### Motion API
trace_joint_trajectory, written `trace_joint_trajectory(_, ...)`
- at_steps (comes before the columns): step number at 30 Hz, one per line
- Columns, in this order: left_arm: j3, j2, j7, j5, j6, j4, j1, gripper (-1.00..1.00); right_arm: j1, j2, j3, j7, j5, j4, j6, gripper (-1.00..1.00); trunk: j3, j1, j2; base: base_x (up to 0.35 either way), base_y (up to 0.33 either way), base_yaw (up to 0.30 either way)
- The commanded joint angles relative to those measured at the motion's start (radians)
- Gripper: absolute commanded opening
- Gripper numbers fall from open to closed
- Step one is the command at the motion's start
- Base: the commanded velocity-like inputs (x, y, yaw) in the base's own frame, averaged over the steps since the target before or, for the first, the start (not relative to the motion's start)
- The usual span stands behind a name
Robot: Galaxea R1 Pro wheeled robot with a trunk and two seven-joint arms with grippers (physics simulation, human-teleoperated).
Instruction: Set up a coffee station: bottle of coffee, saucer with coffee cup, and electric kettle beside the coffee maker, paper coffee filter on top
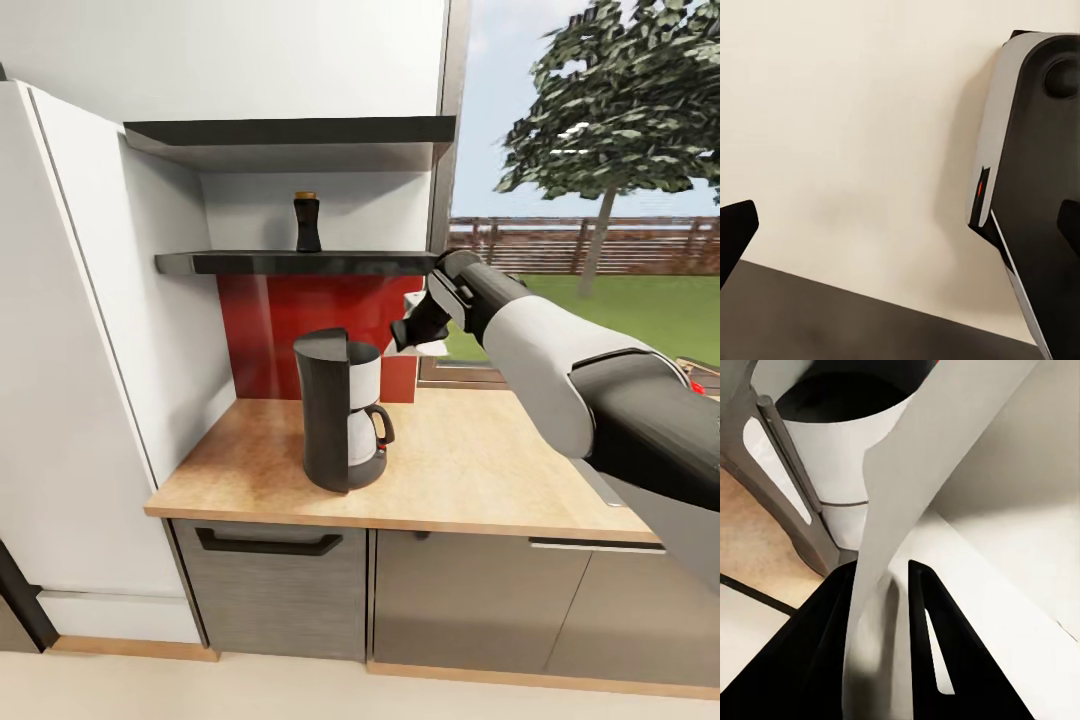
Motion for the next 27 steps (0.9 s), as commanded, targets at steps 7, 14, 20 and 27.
trace_joint_trajectory(7, 0.0, 0.0, -0.001, 0.007, -0.002, -0.001, 0.001, 1.0, 0.0, 0.0, 0.131, 0.065, 0.005, -0.012, 0.003, -1.0, 0.0, 0.0, 0.0, 0.0, 0.0, 0.0)
trace_joint_trajectory(14, -0.002, 0.001, -0.001, 0.006, 0.002, -0.001, 0.001, 1.0, 0.0, 0.0, 0.147, 0.073, 0.005, -0.019, 0.004, -1.0, 0.0, 0.0, 0.0, 0.085, 0.0, 0.0)
trace_joint_trajectory(20, -0.002, 0.0, 0.0, 0.006, 0.003, -0.001, 0.001, 1.0, -0.001, 0.0, 0.151, 0.073, 0.005, -0.019, 0.004, -1.0, 0.0, 0.0, 0.0, 0.129, 0.0, 0.0)
trace_joint_trajectory(27, -0.001, 0.0, 0.001, 0.006, 0.003, -0.001, 0.001, 1.0, 0.0, 0.0, 0.151, 0.072, 0.005, -0.06, 0.004, -1.0, 0.0, 0.0, 0.0, 0.008, 0.0, 0.0)
